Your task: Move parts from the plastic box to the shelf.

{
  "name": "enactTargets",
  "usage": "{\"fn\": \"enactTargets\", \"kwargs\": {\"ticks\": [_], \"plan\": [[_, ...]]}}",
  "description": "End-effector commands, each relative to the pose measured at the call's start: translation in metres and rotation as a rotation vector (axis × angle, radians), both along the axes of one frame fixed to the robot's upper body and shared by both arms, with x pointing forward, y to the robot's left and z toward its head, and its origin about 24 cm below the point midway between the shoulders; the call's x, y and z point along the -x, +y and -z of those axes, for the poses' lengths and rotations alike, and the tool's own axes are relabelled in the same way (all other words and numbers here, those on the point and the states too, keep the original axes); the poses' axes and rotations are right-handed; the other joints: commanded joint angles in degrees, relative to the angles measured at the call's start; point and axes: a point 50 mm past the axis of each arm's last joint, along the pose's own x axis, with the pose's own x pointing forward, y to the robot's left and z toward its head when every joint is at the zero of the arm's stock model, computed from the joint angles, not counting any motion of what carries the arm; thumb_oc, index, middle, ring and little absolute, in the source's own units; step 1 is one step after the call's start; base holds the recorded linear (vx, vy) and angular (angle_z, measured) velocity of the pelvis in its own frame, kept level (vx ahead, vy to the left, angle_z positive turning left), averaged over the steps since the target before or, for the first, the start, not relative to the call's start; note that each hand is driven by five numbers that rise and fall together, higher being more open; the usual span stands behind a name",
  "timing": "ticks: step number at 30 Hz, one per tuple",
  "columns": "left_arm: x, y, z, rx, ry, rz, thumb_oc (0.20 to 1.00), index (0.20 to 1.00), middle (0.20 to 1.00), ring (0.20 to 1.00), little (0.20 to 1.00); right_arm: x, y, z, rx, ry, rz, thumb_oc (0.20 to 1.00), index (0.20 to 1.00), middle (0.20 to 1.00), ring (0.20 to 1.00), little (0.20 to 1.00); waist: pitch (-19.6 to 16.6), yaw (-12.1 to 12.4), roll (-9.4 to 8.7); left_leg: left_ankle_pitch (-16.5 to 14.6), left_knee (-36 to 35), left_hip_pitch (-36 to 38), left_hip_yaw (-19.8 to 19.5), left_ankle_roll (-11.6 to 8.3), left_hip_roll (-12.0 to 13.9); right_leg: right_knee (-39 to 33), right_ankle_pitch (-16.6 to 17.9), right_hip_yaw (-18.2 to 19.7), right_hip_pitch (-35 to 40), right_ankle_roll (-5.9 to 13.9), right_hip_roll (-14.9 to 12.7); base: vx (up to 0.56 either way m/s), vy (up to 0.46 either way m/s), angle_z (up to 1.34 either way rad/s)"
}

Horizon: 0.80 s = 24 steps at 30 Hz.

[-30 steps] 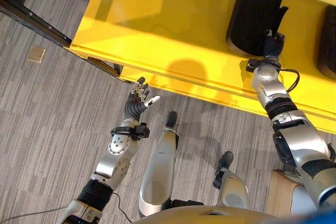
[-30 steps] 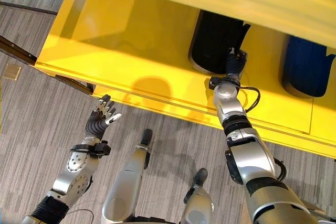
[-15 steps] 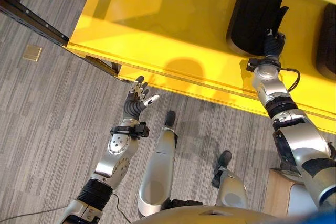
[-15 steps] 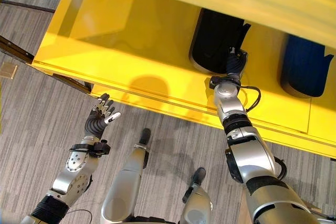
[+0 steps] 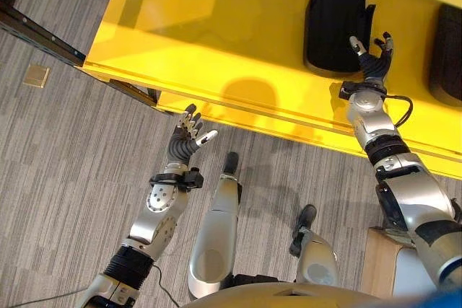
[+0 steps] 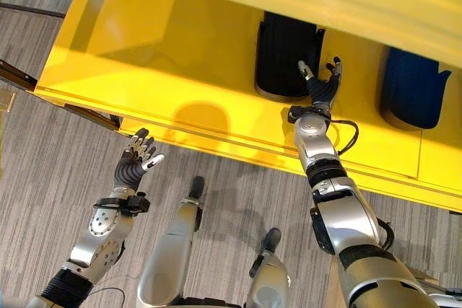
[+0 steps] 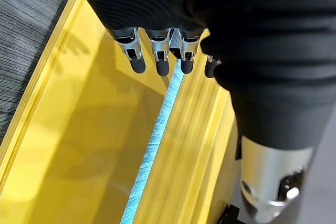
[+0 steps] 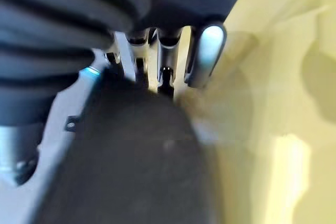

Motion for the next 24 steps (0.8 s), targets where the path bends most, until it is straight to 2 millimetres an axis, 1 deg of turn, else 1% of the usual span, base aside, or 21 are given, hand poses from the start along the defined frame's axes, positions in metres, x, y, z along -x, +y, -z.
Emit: {"fn": "enactTargets", "kwargs": {"ticks": [1, 4, 5, 7, 12, 13, 17, 19, 24], "plan": [[0.004, 0.003, -0.008, 0.031, -0.066, -0.023, 1.0, 1.0, 1.0, 1.0, 1.0, 0.013, -0.036, 0.006, 0.074, 0.02, 0.113, 1.0, 1.0, 1.0, 1.0, 1.0, 1.06, 0.47, 2.16, -0.13, -7.54, 4.98, 0.81, 0.05, 1.44, 6.44, -1.86, 1.45, -1.89, 0.15, 0.38, 0.0, 0.0, 0.0], [0.004, 0.005, -0.009, 0.029, -0.073, -0.032, 1.0, 1.0, 1.0, 1.0, 1.0, 0.018, -0.037, -0.006, 0.1, -0.047, 0.125, 1.0, 1.0, 1.0, 1.0, 1.0, 0.93, 0.1, 1.95, -0.28, -7.39, 4.97, 0.8, 0.15, 1.41, 6.46, -1.9, 1.52, -1.82, 0.18, 0.38, 0.0, 0.0, 0.0], [0.003, 0.004, -0.009, 0.03, -0.072, -0.031, 1.0, 1.0, 1.0, 1.0, 1.0, 0.019, -0.038, -0.006, 0.098, -0.053, 0.131, 1.0, 1.0, 1.0, 1.0, 1.0, 0.89, 0.06, 1.89, -0.3, -7.38, 4.96, 0.77, 0.17, 1.39, 6.45, -1.91, 1.49, -1.76, 0.19, 0.36, 0.0, 0.0, 0.0], [0.003, 0.005, -0.008, 0.026, -0.071, -0.035, 1.0, 1.0, 1.0, 1.0, 1.0, 0.022, -0.038, -0.013, 0.108, -0.093, 0.136, 1.0, 1.0, 1.0, 1.0, 1.0, 0.78, -0.04, 1.77, -0.33, -7.47, 5.02, 0.74, 0.14, 1.44, 6.36, -1.88, 1.44, -1.69, 0.22, 0.34, 0.0, 0.0, 0.0], [0.003, 0.006, -0.007, 0.031, -0.069, -0.046, 1.0, 1.0, 1.0, 1.0, 1.0, 0.029, -0.038, -0.018, 0.11, -0.151, 0.152, 1.0, 1.0, 1.0, 1.0, 1.0, 0.59, -0.29, 1.5, -0.5, -7.23, 4.96, 0.72, 0.2, 1.54, 6.46, -1.91, 1.54, -1.68, 0.24, 0.37, 0.0, 0.0, 0.0], [0.003, 0.007, -0.007, 0.033, -0.067, -0.053, 1.0, 1.0, 1.0, 1.0, 1.0, 0.034, -0.038, -0.02, 0.122, -0.178, 0.161, 1.0, 1.0, 1.0, 1.0, 1.0, 0.48, -0.45, 1.41, -0.57, -7.18, 4.95, 0.71, 0.2, 1.58, 6.5, -1.99, 1.55, -1.72, 0.25, 0.36, 0.01, -0.015, -0.04], [0.003, 0.007, -0.008, 0.036, -0.072, -0.06, 1.0, 1.0, 1.0, 1.0, 1.0, 0.041, -0.037, -0.022, 0.108, -0.222, 0.175, 1.0, 1.0, 1.0, 1.0, 1.0, 0.17, -0.6, 1.27, -0.7, -7.06, 4.87, 0.62, 0.28, 1.53, 6.62, -2.1, 1.53, -1.71, 0.28, 0.34, 0.0, -0.004, -0.01], [0.003, 0.007, -0.008, 0.037, -0.071, -0.061, 1.0, 1.0, 1.0, 1.0, 1.0, 0.044, -0.034, -0.02, 0.087, -0.239, 0.164, 1.0, 1.0, 1.0, 1.0, 1.0, 0.12, -0.66, 1.21, -0.73, -6.94, 4.8, 0.6, 0.32, 1.49, 6.66, -2.2, 1.48, -1.72, 0.28, 0.33, 0.0, 0.0, 0.0], [0.004, 0.007, -0.007, 0.035, -0.067, -0.057, 1.0, 1.0, 1.0, 1.0, 1.0, 0.045, -0.029, -0.018, 0.073, -0.243, 0.147, 1.0, 1.0, 1.0, 1.0, 1.0, 0.03, -0.59, 1.11, -0.81, -6.7, 4.56, 0.55, 0.39, 1.5, 6.62, -2.18, 1.36, -1.64, 0.34, 0.29, 0.0, 0.0, 0.0]]}}
